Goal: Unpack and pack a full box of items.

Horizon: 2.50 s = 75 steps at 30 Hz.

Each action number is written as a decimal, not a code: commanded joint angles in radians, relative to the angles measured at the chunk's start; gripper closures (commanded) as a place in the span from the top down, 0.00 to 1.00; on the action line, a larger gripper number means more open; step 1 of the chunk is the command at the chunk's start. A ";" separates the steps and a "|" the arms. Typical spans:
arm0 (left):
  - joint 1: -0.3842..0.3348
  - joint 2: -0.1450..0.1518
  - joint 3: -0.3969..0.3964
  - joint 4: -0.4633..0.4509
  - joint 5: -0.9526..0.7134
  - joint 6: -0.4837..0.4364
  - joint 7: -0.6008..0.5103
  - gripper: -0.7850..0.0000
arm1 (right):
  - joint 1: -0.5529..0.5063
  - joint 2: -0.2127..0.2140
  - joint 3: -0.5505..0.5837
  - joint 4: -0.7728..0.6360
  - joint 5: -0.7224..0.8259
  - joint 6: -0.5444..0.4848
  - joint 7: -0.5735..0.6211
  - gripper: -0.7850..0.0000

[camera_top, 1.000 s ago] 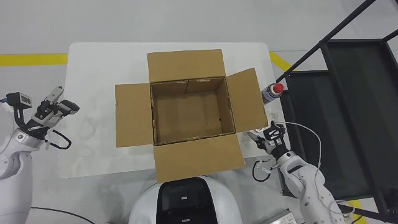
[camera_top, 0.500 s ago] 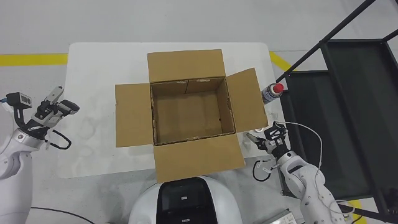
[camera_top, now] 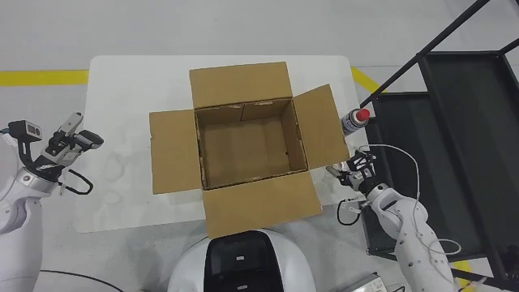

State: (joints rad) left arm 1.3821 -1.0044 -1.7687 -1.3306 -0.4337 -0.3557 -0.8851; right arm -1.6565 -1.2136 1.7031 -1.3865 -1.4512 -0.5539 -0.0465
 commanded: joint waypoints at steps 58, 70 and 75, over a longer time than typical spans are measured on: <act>0.000 0.000 0.000 0.000 0.000 0.000 0.000 1.00 | 0.154 0.021 -0.124 0.225 -0.072 0.157 0.065 0.13; 0.000 0.000 0.000 0.000 0.000 0.000 0.000 1.00 | 0.139 0.026 -0.124 0.193 -0.051 0.154 0.049 0.00; 0.000 0.000 0.000 0.000 0.000 0.000 0.000 1.00 | 0.085 0.035 -0.093 0.132 -0.027 0.119 0.028 0.00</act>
State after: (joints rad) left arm 1.3821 -1.0044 -1.7687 -1.3306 -0.4337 -0.3557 -0.8851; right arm -1.5616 -1.1804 1.6034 -1.2434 -1.4832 -0.4289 -0.0170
